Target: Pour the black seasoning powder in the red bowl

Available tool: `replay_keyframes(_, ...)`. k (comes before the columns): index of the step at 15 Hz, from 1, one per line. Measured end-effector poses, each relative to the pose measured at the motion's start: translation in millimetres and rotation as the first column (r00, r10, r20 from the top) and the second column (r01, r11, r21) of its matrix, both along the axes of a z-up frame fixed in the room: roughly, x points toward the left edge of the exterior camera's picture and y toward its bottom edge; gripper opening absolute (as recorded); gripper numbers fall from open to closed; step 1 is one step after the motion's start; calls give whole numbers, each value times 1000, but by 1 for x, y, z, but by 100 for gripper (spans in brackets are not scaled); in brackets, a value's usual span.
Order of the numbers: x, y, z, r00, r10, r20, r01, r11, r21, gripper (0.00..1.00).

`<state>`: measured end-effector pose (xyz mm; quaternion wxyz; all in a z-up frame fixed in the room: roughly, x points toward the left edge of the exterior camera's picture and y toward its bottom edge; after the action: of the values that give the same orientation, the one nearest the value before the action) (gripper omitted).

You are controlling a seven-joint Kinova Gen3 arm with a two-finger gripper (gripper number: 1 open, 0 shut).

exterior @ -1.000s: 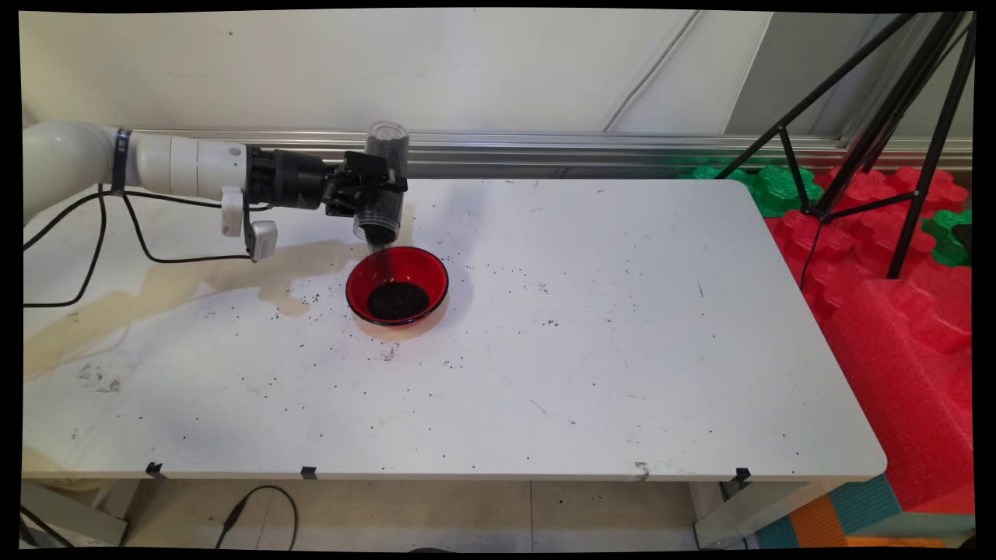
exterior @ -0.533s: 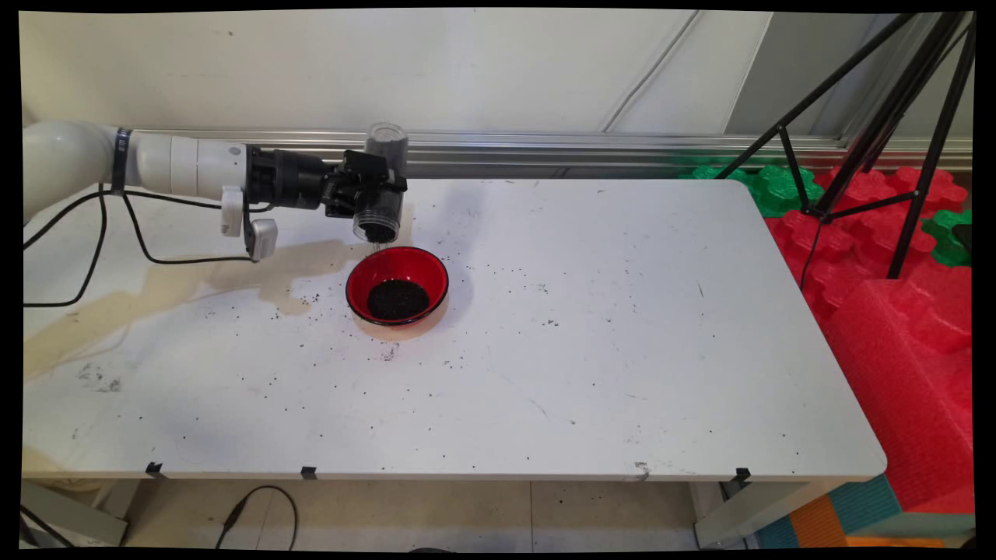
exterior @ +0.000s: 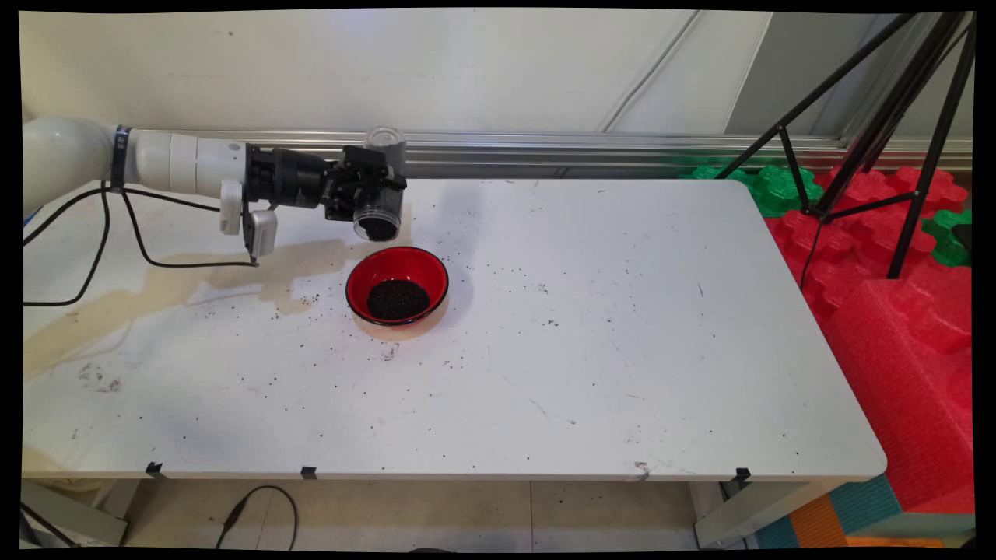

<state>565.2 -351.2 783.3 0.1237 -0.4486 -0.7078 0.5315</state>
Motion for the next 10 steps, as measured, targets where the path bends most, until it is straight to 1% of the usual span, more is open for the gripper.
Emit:
replay_keyframes(3, 0, -2, 3, 997, 40, -64, -36, 997, 63, 0)
replay_keyframes(6, 1, -5, 7, 986, 90, -138, -71, 988, 137, 0)
replay_keyframes(9, 2, -9, 13, 966, 145, -214, -97, 971, 218, 0)
replay_keyframes(10, 2, -11, 15, 957, 164, -241, -103, 963, 248, 0)
